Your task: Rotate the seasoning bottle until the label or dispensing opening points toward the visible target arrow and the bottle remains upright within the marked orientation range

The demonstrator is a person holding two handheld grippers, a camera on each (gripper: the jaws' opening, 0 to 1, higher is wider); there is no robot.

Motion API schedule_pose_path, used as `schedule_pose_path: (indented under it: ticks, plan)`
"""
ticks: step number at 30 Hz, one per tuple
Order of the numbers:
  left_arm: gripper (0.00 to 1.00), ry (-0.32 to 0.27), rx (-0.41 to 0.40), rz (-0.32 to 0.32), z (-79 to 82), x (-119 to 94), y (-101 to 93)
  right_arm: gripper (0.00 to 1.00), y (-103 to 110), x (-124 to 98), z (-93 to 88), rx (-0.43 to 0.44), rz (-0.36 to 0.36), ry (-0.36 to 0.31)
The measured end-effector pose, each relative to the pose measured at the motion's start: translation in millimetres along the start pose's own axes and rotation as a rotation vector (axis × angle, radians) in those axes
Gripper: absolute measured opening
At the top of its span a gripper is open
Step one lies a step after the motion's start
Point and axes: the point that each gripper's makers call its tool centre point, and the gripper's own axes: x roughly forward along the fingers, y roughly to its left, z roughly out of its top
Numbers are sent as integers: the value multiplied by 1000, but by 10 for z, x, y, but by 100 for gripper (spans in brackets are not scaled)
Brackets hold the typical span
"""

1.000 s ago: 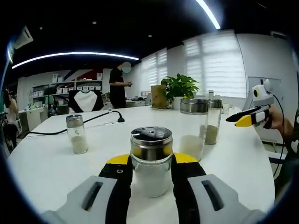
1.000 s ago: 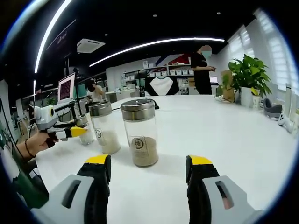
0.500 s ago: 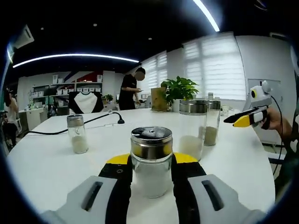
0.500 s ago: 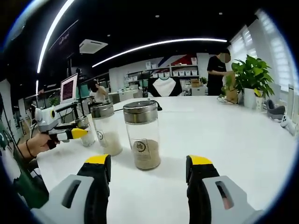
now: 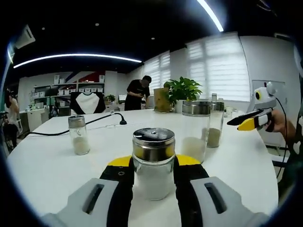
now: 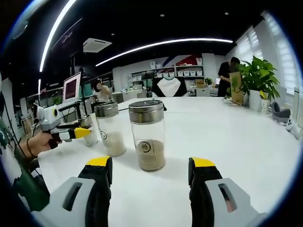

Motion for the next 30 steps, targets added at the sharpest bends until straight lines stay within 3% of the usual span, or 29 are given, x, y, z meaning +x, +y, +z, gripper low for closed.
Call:
schedule_pose_path:
  ticks: [15,30]
  plan:
    - [34,5,10,-58,-9,15,-3,66,11,11,-16,-2,7,6]
    - [34,18,19,-175,-15,16,-29,66,7,2,-36,0,5,7]
